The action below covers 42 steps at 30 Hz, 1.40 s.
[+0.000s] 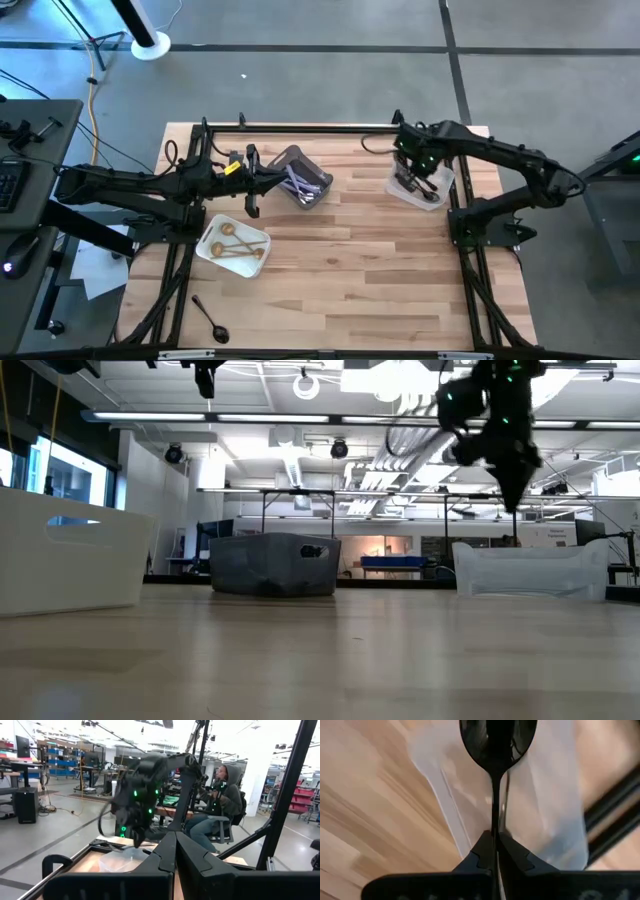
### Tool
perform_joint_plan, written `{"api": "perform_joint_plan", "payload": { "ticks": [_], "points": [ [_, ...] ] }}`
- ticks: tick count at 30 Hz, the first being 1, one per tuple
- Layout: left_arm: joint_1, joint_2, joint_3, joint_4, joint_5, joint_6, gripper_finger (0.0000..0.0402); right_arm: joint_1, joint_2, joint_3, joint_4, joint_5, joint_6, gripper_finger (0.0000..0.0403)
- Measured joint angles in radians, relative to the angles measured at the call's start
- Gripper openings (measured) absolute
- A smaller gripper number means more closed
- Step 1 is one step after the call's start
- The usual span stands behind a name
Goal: Sort silverware by color (type)
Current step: Put the top black spoon into the transparent bin
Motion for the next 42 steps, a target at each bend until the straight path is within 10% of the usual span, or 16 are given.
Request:
{"api": "perform_joint_plan", "payload": {
  "ticks": [42],
  "points": [
    [0.0,0.0,0.0,0.04,-0.08,0.042,0.0,-0.242,0.09,-0.384,0.388,-0.107,-0.078,0.0]
  ]
}}
